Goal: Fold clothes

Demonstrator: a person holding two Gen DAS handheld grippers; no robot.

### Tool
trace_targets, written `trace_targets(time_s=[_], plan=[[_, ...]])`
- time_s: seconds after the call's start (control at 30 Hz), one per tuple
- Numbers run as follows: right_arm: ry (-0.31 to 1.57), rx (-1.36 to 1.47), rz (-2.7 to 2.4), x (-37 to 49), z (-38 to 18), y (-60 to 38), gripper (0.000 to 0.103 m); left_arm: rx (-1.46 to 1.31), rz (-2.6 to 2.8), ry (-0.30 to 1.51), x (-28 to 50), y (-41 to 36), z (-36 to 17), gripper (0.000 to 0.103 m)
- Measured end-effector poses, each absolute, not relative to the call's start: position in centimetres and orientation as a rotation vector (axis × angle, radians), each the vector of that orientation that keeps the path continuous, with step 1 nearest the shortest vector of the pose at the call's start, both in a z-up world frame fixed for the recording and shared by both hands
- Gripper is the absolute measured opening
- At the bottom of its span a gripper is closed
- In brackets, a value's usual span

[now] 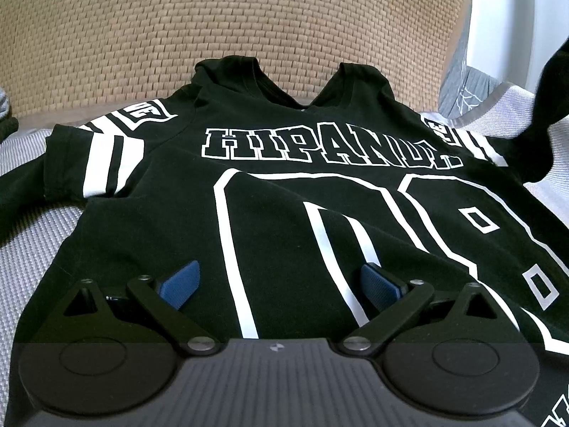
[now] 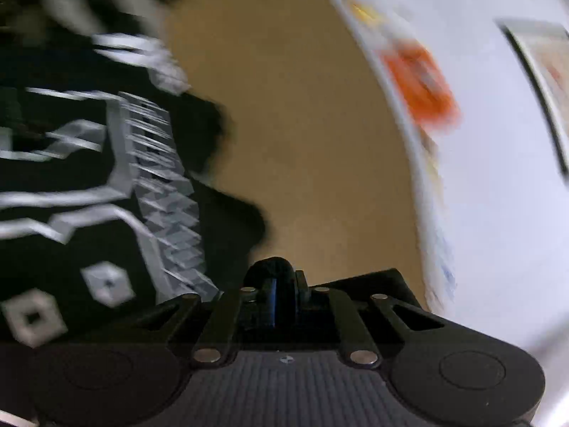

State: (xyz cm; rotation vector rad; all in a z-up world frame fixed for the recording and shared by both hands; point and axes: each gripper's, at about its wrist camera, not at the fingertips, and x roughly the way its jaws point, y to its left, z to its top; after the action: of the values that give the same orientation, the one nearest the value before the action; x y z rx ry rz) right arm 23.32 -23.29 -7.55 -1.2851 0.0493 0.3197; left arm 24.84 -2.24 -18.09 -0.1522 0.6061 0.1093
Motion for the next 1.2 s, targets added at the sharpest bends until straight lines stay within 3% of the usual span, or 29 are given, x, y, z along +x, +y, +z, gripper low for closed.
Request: trace_targets(time_s=[0.37,0.47,0.57,0.67,0.87,1.2], plan=[[0.088,-1.529,0.666,14.3,-15.0,-16.6,0.012,-0.19,0.09,0.594,24.7,-1.7,-18.0,0.102],[0.081,-1.567,0.683,12.8,-15.9,-16.4,0.024,-0.189,0.091,0.596,24.7,-1.7,-18.0,0.102],[0.061,-1.544,0.695,11.5,-15.8,-16.1,0.026,-0.19,0.092,0.595,24.7,-1.7,-18.0,0.102],[0.047,-1.513,0.734,10.0,-15.4,-15.9,0.038,-0.191,0.092,0.596,24.7,-1.7,-18.0,0.102],[0.035,-1.462,0.802,6.8,-14.3,-16.0,0.039,-0.191,0.092,0.596,24.7,-1.7,-18.0,0.102],[0.402,-0.89,0.574,12.0,-9.3,-20.1,0.039,-0.195,0.097,0.599,24.7,-1.8,-18.0,0.102]])
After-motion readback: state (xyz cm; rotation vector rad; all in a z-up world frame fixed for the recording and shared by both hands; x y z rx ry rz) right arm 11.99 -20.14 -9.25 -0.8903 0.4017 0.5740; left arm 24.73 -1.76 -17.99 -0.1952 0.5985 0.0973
